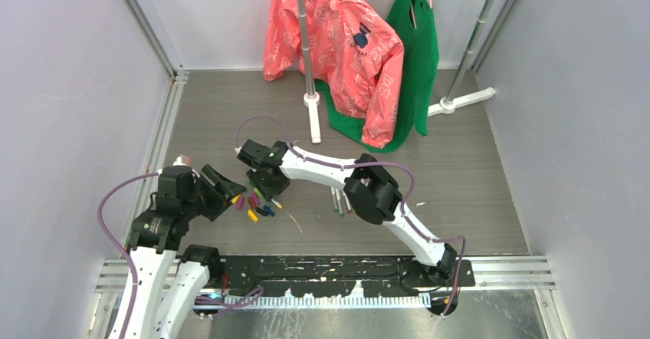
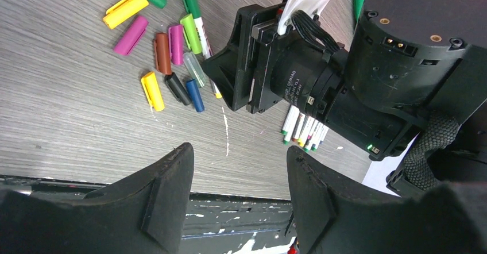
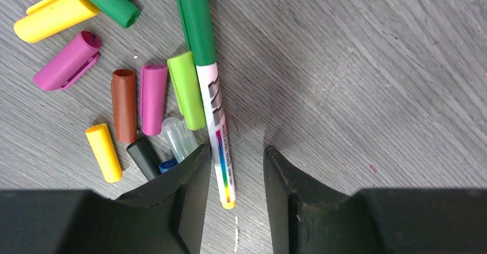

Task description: Open the pen caps

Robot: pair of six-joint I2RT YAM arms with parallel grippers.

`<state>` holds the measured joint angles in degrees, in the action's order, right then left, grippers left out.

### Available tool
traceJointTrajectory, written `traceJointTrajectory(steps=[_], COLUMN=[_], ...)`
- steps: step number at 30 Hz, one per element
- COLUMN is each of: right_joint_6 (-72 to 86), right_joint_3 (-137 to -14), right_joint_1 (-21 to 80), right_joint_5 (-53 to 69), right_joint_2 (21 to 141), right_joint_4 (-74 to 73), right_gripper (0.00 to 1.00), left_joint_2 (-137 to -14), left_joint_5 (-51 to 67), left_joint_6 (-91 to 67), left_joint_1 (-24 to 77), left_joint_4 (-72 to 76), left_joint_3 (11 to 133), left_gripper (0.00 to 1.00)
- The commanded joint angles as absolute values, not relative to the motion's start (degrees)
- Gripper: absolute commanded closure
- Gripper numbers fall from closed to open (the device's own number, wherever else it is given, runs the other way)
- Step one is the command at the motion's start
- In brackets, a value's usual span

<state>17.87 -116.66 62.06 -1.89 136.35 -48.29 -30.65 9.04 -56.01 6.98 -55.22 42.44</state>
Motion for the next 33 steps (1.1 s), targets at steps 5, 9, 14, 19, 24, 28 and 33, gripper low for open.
traceJointTrajectory(steps=[5,9,14,19,24,28,33], right_joint_6=[16.3,17.2,17.4,17.6,17.5,18.4,19.8], right_joint_3=[-108.2,-102.0,-98.8,-97.1,-97.1,-96.1,-92.2], right_joint_1=[64.2,65.0,66.0,66.1,65.6,64.0,63.3], right_joint_5=[-4.9,-5.1,-6.1,-6.8,-8.5,-8.5,-7.9], right_joint_2=[134.4,133.4,133.3,133.1,130.6,126.3,119.2], right_joint_4=[-45.8,-43.4,-42.4,-41.5,-41.2,-40.3,-38.3], right_gripper=[0.59,0.64,0.73,0.92,0.99,0.99,0.99], left_joint_2=[-28.9,-28.6,-28.6,-28.3,-28.5,-29.3,-31.0], left_joint_5=[7.4,6.9,6.5,5.4,4.5,3.2,2.9], left_joint_6=[-55.0,-55.3,-55.7,-56.1,-57.0,-58.5,-61.5], left_joint_1=[6.8,6.8,6.8,6.8,6.8,6.8,6.8], left_joint_4=[-55.9,-56.1,-56.6,-57.6,-58.1,-58.1,-54.8], left_joint_3=[42.6,42.5,42.6,43.1,43.0,42.4,40.8], left_gripper=[0.40,0.40,0.40,0.40,0.39,0.39,0.39])
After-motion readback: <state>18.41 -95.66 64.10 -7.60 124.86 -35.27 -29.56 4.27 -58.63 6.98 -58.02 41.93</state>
